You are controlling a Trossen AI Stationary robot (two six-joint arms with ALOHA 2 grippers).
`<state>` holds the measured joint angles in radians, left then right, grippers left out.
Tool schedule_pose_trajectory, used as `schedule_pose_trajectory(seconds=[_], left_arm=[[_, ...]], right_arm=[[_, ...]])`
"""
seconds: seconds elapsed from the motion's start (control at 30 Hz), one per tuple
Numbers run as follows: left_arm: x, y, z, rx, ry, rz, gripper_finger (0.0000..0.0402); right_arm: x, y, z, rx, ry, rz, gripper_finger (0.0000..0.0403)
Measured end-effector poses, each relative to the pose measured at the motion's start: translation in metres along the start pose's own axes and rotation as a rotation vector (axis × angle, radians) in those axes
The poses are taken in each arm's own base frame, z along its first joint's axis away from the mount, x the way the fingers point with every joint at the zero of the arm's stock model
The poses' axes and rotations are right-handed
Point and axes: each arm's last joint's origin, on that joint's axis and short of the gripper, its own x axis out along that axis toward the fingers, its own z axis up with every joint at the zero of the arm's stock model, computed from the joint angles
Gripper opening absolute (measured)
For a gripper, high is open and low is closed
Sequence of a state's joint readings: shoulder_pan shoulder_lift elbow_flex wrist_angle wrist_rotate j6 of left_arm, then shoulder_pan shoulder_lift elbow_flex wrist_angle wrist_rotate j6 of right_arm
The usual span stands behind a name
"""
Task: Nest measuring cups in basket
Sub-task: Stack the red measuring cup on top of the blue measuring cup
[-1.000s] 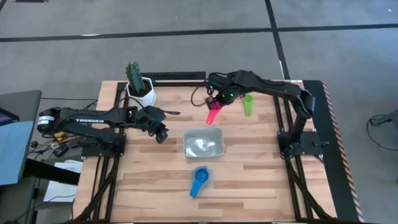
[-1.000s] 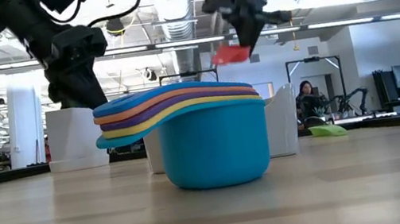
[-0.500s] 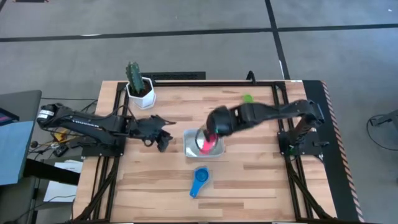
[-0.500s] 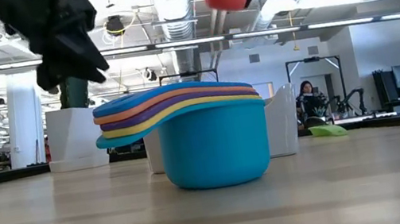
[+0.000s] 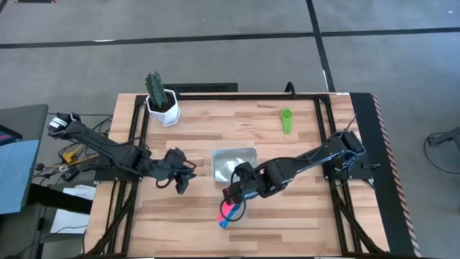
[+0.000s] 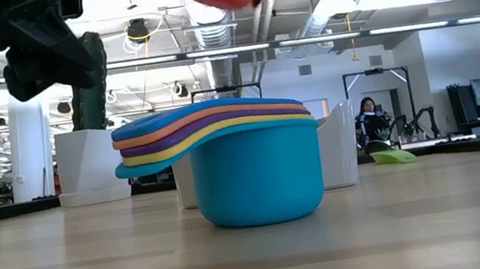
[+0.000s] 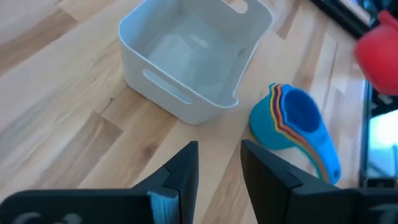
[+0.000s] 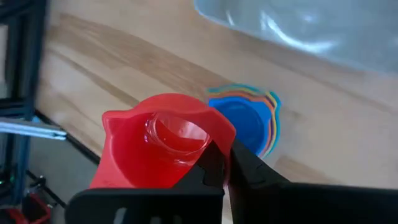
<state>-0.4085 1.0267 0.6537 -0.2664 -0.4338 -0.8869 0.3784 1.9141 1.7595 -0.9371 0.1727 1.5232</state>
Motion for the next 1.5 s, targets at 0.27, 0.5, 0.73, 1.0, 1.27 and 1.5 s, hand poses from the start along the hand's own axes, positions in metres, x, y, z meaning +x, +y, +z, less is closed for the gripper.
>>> schedule_pose_trajectory(seconds=[0.27,0.5,0.73,1.0,1.27,1.5], left_arm=[[0.000,0.004,-0.005,0.100,0.064,0.027,0.0106],[-0.001,0.009,-0.009,0.170,0.122,0.053,0.0106],[-0.001,0.010,-0.010,0.225,0.133,0.060,0.0106],[-0.001,0.010,-0.010,0.228,0.133,0.059,0.0106],[-0.001,0.010,-0.010,0.214,0.129,0.058,0.0106],[-0.001,0.010,-0.010,0.199,0.127,0.060,0.0106]], right_arm=[[0.022,0.002,-0.015,0.110,0.056,-0.020,0.0010],[0.055,0.001,-0.022,0.102,0.134,-0.072,0.0013],[0.062,-0.007,-0.021,0.108,0.164,-0.160,0.0016],[0.065,-0.006,-0.016,0.091,0.173,-0.152,0.0018],[0.071,-0.009,-0.011,0.075,0.171,-0.176,0.0018],[0.072,-0.010,-0.006,0.057,0.169,-0.180,0.0021]])
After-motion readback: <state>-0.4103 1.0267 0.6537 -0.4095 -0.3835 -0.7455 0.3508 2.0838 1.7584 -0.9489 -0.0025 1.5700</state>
